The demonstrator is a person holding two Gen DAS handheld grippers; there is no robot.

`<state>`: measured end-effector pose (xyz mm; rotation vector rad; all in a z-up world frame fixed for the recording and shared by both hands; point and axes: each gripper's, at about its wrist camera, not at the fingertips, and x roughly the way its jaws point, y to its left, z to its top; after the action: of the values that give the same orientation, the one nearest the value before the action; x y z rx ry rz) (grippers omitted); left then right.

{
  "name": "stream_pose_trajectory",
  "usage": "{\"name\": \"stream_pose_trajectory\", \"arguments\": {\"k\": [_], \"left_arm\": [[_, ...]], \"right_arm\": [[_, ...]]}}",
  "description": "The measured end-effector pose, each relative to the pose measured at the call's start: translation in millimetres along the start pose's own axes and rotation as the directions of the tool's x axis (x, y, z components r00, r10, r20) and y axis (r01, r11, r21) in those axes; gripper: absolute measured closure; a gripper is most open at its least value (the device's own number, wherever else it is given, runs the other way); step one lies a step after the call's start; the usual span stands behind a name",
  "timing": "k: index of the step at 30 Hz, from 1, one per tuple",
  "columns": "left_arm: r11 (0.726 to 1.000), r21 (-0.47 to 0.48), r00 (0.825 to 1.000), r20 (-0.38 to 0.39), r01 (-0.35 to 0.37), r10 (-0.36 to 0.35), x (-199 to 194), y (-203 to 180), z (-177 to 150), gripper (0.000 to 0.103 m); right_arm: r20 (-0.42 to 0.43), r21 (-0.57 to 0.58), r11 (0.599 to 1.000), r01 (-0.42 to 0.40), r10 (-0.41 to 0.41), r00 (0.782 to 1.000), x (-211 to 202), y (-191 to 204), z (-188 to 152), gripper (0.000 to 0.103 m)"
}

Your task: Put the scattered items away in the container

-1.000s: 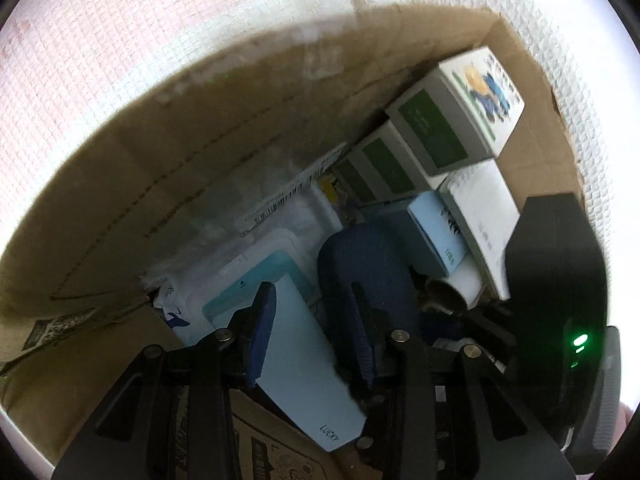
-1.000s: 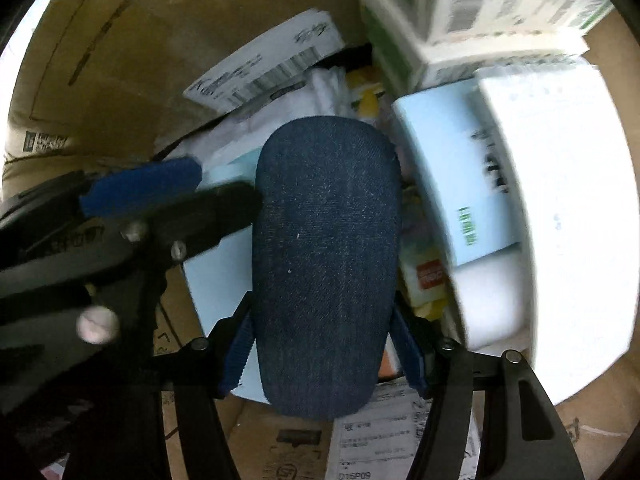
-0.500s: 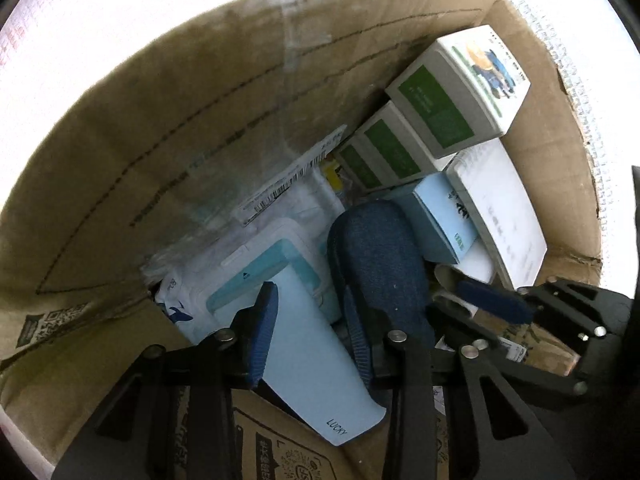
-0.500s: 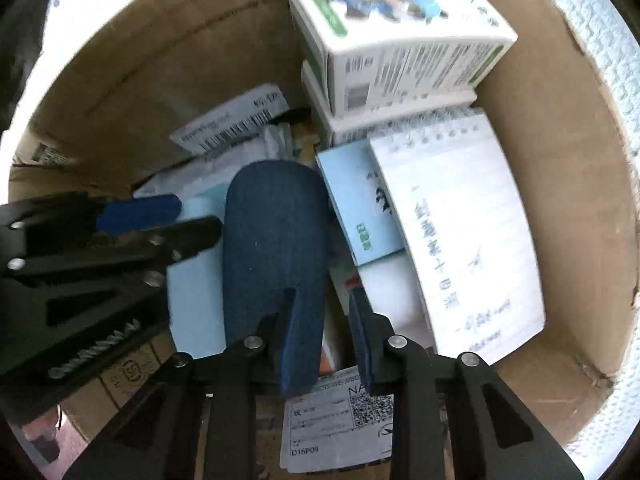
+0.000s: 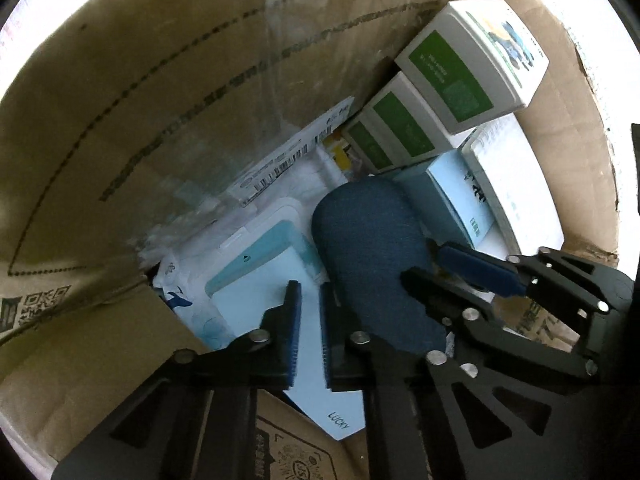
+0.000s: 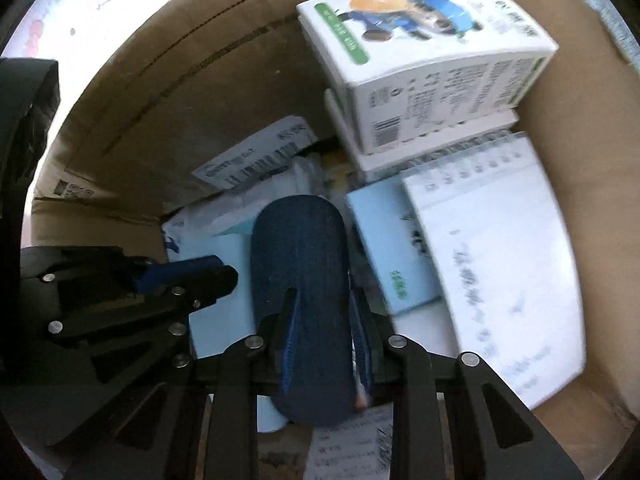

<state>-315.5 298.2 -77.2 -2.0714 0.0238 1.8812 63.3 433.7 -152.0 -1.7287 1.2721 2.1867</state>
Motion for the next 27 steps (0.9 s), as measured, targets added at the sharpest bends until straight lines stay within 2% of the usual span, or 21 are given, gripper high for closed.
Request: {"name": "stream_pose_trajectory", "arguments": {"k": [5,8,14,17,19,21,23,26,27], "left_arm": [[1.0,0.004,1.0,-0.009,0.002,-0.002,-10,6,4,0.102],[1.0,0.004,1.0,-0.007,0.004,-0.004,-17,11,6,0.103],[0.999,-0.03,0.997,0.061,-0.044,0.045,-40,21,8,0.103],[0.998,-0.03,0.996,0.076,-0.049,0.051,-48,25,11,0.103],[0.998,-0.011,0.995,0.085,-0.054,0.055,-52,25,10,0.102],[0.999,0.015,0.995,0.092,-0.05,0.049,-58,25,10,0.097],[0.998,0.032,0.992,0.113,-0.056,0.052,-67,26,8,0.084],[0.991,0.082,0.977,0.194,-0.106,0.089,-88,23,-2,0.068],[0.989,0.093,0.971,0.222,-0.116,0.093,-95,22,-6,0.067]], "right_arm": [[0.001,-0.006,1.0,-0.008,0.008,1.0,-4,-5,-4,0.08],[-0.005,-0.018,0.999,-0.043,0.043,0.999,-3,-8,-5,0.08],[-0.005,-0.015,0.997,-0.076,0.076,0.997,-4,-15,-3,0.08],[0.006,-0.004,0.998,-0.062,0.062,0.998,-8,-20,-8,0.08],[0.014,0.006,1.0,-0.026,0.026,1.0,-14,-21,-15,0.08],[0.021,0.051,0.998,0.032,-0.033,0.999,-23,-24,-25,0.08],[0.048,0.06,0.993,0.105,-0.108,0.993,-35,-21,-37,0.08],[0.165,0.019,0.969,0.247,-0.247,0.955,-61,-6,-58,0.08],[0.21,0.019,0.962,0.273,-0.271,0.939,-69,-1,-66,0.08]]}}
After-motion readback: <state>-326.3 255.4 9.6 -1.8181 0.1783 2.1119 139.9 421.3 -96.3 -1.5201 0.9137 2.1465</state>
